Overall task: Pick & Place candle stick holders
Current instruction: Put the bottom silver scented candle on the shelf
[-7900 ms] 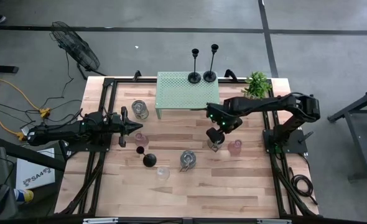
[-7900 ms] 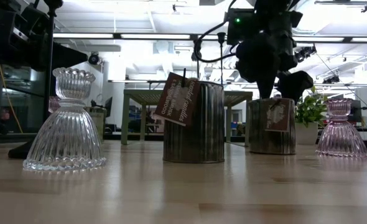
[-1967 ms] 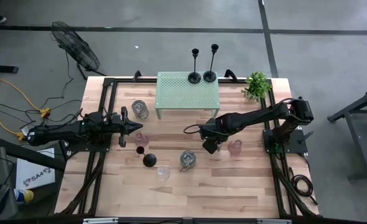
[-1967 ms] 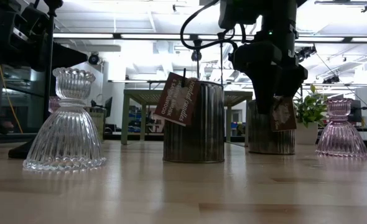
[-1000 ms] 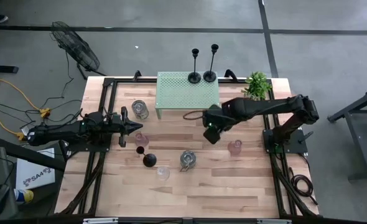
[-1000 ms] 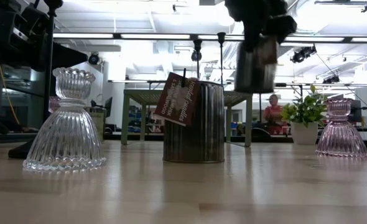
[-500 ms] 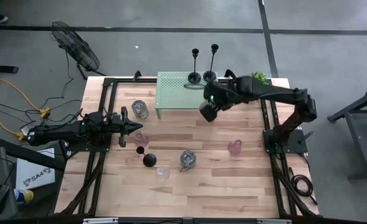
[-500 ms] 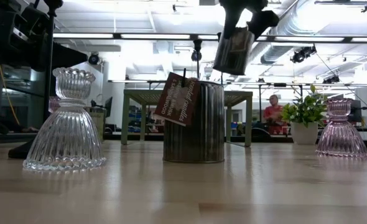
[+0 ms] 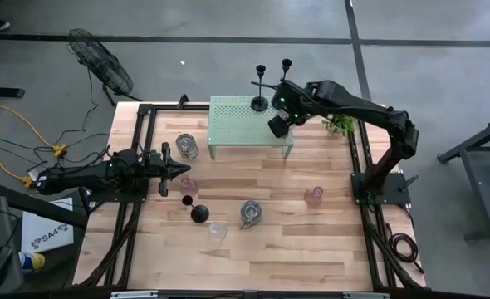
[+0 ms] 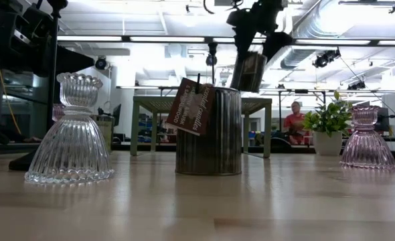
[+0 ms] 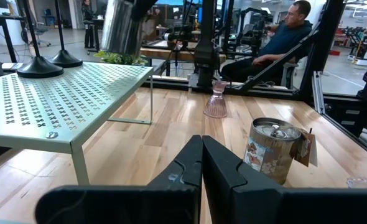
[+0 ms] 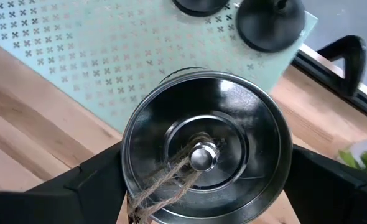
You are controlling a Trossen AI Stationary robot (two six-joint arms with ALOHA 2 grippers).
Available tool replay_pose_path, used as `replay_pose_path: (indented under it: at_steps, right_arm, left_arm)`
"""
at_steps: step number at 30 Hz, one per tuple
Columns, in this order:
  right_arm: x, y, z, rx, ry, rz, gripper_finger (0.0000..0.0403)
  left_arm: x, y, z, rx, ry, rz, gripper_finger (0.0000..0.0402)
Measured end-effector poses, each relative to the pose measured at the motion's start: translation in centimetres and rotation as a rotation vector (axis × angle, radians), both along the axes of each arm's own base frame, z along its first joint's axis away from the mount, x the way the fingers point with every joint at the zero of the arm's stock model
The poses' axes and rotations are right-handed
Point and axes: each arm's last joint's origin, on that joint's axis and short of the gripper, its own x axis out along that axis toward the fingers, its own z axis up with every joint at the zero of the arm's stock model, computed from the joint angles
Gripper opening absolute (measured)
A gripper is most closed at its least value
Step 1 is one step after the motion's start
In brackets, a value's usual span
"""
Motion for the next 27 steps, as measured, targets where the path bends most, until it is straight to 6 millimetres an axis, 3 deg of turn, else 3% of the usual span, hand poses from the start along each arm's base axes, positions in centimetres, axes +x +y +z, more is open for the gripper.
replay_pose_path:
  at_steps: [16, 27]
  right_arm:
    - [2.0, -4.1, 0.2, 0.041, 0.027, -0.048, 0.0347]
    - [0.9, -5.3, -0.2, 0.080, 0.085, -0.102, 0.0347]
  left_arm:
    - [0.0, 0.0, 0.0, 0.000, 0.000, 0.000, 0.0000]
    - [0.0, 0.0, 0.0, 0.000, 0.000, 0.000, 0.0000]
